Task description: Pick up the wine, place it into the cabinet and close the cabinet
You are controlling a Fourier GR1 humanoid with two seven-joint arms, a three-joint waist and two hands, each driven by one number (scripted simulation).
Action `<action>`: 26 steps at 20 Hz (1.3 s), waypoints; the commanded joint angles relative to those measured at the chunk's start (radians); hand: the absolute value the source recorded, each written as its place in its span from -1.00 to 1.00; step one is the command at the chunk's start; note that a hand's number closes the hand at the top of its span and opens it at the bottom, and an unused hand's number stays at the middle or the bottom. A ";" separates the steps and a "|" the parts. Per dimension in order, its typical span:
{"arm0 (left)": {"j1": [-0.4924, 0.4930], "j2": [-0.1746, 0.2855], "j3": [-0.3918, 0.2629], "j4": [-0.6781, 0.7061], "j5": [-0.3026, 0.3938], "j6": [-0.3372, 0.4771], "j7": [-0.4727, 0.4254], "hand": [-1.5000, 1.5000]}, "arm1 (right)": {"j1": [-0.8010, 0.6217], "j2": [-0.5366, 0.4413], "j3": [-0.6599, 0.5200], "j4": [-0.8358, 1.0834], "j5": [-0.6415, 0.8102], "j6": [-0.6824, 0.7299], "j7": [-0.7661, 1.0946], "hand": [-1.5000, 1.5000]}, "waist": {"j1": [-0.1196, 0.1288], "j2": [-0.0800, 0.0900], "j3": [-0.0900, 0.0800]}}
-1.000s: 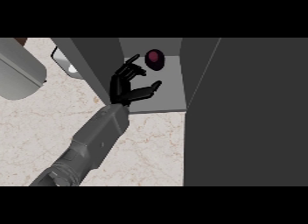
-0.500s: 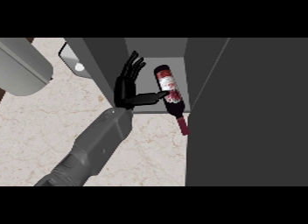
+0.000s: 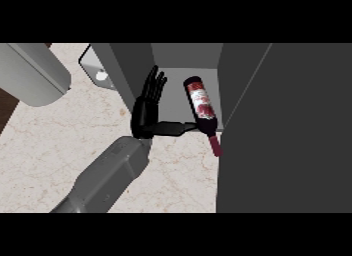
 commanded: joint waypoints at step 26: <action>0.766 0.509 -0.058 -1.324 -0.227 0.270 0.302 -1.00 | 0.021 -0.143 0.162 -0.074 -0.014 0.220 0.086 1.00 | -0.001 0.002 0.002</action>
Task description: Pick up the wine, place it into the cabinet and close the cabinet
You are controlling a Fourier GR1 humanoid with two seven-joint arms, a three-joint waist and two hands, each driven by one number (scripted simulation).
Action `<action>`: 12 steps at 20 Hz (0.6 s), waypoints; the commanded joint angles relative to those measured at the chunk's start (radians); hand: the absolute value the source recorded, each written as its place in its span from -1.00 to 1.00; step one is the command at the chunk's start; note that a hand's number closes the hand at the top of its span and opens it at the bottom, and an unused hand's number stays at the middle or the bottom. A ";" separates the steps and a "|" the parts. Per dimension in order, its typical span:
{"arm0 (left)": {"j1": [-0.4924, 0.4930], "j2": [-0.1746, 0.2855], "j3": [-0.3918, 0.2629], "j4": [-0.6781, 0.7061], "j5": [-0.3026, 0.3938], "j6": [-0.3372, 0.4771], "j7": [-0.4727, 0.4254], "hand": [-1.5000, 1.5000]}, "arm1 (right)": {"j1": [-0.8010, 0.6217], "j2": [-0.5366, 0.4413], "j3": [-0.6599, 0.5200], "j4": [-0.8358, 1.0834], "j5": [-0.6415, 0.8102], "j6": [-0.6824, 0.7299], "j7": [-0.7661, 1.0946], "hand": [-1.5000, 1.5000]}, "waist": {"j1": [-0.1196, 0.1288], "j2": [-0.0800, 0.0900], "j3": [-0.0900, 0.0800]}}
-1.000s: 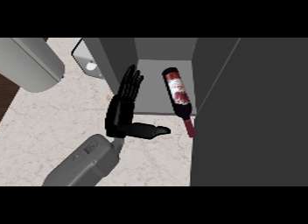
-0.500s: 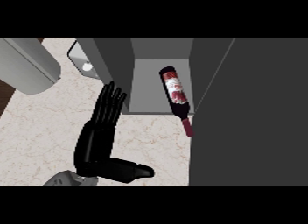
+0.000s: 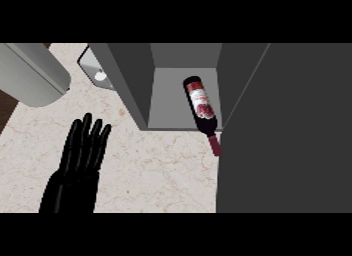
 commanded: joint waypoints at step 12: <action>0.482 0.250 0.355 -0.221 0.161 -0.256 -0.142 -1.00 | 0.090 0.039 0.354 -0.218 -0.081 -0.054 0.268 1.00 | 0.012 -0.005 -0.003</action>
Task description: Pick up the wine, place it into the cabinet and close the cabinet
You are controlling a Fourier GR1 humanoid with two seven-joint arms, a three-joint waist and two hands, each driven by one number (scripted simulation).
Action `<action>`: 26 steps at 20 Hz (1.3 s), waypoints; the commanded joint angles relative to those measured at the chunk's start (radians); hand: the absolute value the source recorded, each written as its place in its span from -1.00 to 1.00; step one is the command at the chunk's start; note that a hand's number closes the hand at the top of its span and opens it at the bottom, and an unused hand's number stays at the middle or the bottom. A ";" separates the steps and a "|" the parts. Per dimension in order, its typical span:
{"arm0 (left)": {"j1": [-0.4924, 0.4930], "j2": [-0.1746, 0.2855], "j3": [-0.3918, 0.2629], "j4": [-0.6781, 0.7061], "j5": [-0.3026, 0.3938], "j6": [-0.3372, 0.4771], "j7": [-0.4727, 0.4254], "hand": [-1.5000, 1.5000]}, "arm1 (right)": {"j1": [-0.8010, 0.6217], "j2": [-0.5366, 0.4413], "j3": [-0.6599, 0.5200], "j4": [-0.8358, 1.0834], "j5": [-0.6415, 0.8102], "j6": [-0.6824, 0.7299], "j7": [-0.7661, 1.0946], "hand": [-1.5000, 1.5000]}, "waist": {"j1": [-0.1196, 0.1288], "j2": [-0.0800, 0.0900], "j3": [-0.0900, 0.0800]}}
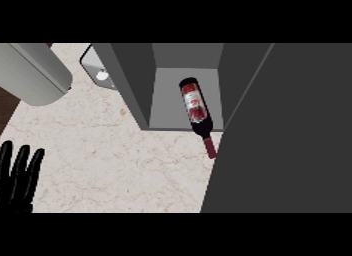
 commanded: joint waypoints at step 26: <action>0.440 0.090 0.578 -0.071 0.247 -0.524 0.010 -1.00 | -0.895 0.145 0.289 0.588 0.308 -0.635 0.044 1.00 | 0.019 0.006 0.001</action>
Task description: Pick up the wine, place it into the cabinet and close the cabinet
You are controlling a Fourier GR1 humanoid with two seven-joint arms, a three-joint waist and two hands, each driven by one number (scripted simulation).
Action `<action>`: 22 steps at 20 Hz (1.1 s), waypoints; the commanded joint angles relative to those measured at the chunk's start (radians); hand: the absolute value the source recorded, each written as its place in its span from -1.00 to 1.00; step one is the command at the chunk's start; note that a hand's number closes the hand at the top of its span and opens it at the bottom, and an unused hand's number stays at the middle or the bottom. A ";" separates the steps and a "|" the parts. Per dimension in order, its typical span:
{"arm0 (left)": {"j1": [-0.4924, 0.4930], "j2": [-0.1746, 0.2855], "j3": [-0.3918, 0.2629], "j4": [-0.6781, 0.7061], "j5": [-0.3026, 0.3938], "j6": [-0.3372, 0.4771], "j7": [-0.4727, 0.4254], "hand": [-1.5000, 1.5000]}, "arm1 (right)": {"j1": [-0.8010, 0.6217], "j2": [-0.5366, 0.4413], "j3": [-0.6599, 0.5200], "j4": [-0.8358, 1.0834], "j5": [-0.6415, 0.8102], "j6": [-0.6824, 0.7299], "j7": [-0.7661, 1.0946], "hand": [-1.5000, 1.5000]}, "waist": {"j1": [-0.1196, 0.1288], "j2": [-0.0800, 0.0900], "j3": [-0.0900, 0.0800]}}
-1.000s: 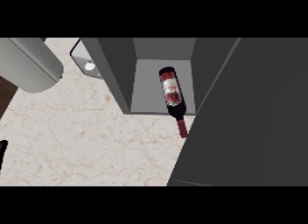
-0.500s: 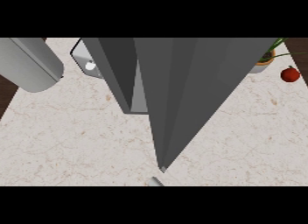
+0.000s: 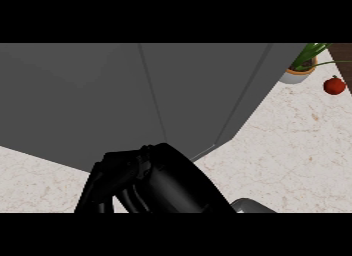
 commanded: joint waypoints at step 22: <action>-0.220 -0.118 -0.109 0.010 -0.124 0.068 0.232 -1.00 | -0.317 -0.107 -0.409 0.696 -0.055 0.159 -0.415 1.00 | -0.046 0.015 0.001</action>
